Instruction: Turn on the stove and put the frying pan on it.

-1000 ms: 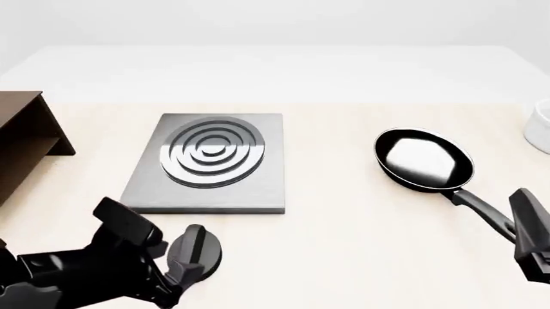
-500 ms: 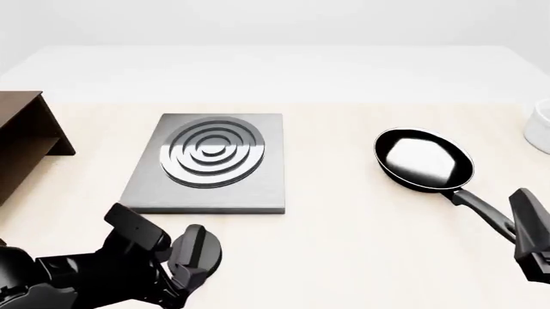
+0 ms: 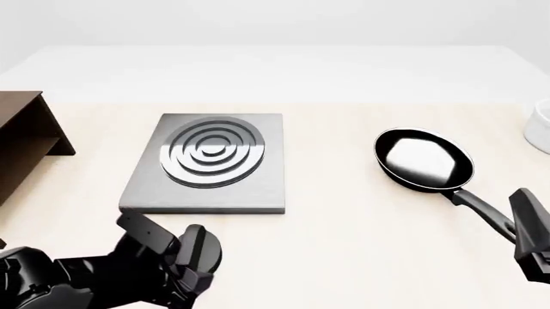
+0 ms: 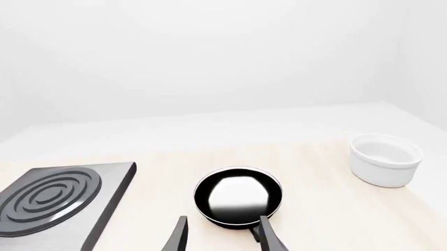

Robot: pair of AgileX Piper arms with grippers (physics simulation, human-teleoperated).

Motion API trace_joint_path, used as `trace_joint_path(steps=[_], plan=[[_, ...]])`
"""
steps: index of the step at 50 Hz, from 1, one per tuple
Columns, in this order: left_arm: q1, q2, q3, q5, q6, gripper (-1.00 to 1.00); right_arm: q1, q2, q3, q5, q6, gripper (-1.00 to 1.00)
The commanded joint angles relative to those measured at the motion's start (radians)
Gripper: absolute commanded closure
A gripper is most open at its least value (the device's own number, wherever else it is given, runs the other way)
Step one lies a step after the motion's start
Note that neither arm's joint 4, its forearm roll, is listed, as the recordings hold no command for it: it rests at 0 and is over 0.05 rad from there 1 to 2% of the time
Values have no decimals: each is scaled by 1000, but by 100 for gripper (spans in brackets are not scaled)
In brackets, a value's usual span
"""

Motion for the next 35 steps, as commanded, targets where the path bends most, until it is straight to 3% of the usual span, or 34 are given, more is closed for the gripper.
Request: trace_joint_path(steps=[1, 35], plan=[[-21, 34, -1, -23, -9, -100, 1, 0, 0, 0, -1, -100], [-65, 48, -13, -17, -15, -100, 1, 0, 0, -2, 3, -100]])
